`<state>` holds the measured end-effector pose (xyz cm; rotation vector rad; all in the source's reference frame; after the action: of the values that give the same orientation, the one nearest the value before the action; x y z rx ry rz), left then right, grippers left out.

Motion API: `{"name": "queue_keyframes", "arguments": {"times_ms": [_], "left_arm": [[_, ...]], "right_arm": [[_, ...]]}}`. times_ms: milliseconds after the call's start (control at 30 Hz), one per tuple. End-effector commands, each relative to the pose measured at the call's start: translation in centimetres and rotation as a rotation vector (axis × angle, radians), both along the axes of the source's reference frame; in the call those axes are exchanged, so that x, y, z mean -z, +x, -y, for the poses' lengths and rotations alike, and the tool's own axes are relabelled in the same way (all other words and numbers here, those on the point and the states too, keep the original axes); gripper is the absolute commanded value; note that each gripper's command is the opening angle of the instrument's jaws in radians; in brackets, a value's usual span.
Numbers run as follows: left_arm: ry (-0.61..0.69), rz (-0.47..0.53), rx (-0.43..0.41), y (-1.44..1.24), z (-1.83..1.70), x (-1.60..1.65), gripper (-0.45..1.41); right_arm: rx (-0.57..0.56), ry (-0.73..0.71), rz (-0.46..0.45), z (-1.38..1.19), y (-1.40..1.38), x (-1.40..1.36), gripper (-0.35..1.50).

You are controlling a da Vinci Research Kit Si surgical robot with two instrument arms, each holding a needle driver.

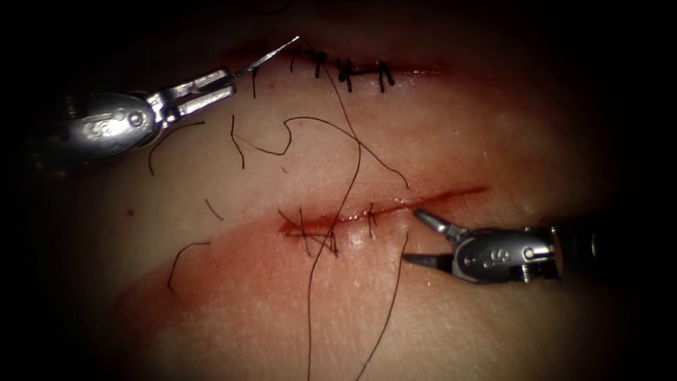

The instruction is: Wound Closure

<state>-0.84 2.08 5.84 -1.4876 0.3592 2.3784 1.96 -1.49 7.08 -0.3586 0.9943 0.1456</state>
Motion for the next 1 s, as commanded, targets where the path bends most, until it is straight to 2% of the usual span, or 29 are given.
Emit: {"name": "queue_keyframes", "arguments": {"times_ms": [33, 333, 533, 600, 633, 667, 733, 1000], "left_arm": [[0.0, 0.001, -0.001, -0.05, 0.0, -0.06, -0.45], [0.0, 0.003, -0.002, -0.05, 0.0, -0.06, -0.45], [0.0, 0.003, -0.002, -0.05, 0.0, -0.06, -0.45], [0.0, 0.003, -0.002, -0.05, 0.0, -0.06, -0.45], [0.0, 0.003, -0.002, -0.05, 0.0, -0.06, -0.45], [0.0, 0.003, -0.002, -0.05, 0.0, -0.06, -0.45], [0.0, 0.003, -0.002, -0.05, 0.0, -0.06, -0.45], [0.0, 0.003, -0.002, -0.05, 0.0, -0.06, -0.45]], "right_arm": [[0.004, 0.001, -0.003, 0.06, 0.02, -0.06, 1.29], [0.025, -0.003, 0.004, 0.14, 0.01, -0.11, 1.29], [0.02, -0.003, 0.005, 0.14, 0.15, -0.14, 1.28], [0.05, 0.015, 0.011, 0.15, 0.18, -0.15, 0.82], [0.065, 0.025, 0.016, 0.15, 0.18, -0.15, 0.44], [0.082, 0.039, 0.028, 0.16, 0.17, -0.14, 0.14], [0.085, 0.038, 0.026, 0.17, 0.15, -0.14, -0.35], [0.14, 0.071, 0.043, 0.3, -0.04, -0.06, -0.35]]}}
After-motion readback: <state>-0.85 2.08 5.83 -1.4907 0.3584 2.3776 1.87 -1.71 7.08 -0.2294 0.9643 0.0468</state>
